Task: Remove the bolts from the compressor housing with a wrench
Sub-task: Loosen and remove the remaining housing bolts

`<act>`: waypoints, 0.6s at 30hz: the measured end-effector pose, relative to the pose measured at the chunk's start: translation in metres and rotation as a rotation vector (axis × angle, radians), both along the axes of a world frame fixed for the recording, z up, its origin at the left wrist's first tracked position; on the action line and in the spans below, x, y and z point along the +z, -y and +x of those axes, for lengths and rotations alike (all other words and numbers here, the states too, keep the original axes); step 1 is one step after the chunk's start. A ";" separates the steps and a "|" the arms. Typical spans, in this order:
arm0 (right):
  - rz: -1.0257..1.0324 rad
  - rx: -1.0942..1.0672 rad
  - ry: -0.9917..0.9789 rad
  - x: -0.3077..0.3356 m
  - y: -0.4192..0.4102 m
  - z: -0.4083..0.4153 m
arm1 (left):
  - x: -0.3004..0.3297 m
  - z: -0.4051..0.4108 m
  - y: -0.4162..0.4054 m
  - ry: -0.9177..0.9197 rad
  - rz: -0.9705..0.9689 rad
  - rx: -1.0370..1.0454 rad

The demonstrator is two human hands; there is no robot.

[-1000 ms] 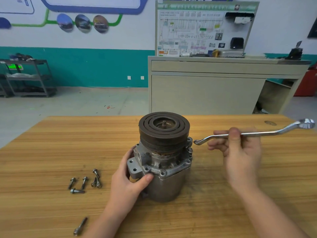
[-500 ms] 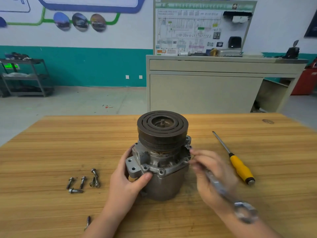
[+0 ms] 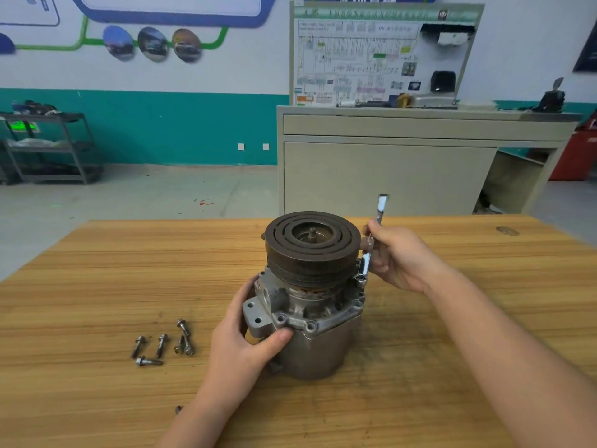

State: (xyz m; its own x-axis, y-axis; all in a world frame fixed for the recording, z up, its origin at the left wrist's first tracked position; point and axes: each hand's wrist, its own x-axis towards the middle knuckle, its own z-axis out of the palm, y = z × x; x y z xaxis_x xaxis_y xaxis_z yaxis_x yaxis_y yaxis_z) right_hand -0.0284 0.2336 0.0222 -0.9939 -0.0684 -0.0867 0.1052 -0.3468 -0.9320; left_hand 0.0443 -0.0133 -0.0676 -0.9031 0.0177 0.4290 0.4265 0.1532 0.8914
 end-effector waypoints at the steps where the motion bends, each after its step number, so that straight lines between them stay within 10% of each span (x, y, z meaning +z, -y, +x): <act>1: -0.072 -0.012 -0.029 0.002 -0.003 0.004 | 0.000 0.000 0.001 0.000 -0.003 0.000; 5: -0.243 -0.246 -0.304 0.000 -0.010 0.030 | 0.000 -0.001 0.002 0.000 -0.012 -0.009; 18: 0.754 -0.439 -1.276 -0.041 0.021 0.079 | 0.000 0.001 0.002 0.004 -0.004 -0.008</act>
State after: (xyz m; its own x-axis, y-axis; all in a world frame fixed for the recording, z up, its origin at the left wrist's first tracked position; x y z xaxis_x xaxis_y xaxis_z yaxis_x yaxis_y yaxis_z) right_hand 0.0506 0.2126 -0.0193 -0.3613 -0.0928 0.9278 -0.8510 0.4395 -0.2874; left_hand 0.0451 -0.0153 -0.0674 -0.9044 0.0266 0.4258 0.4246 0.1530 0.8924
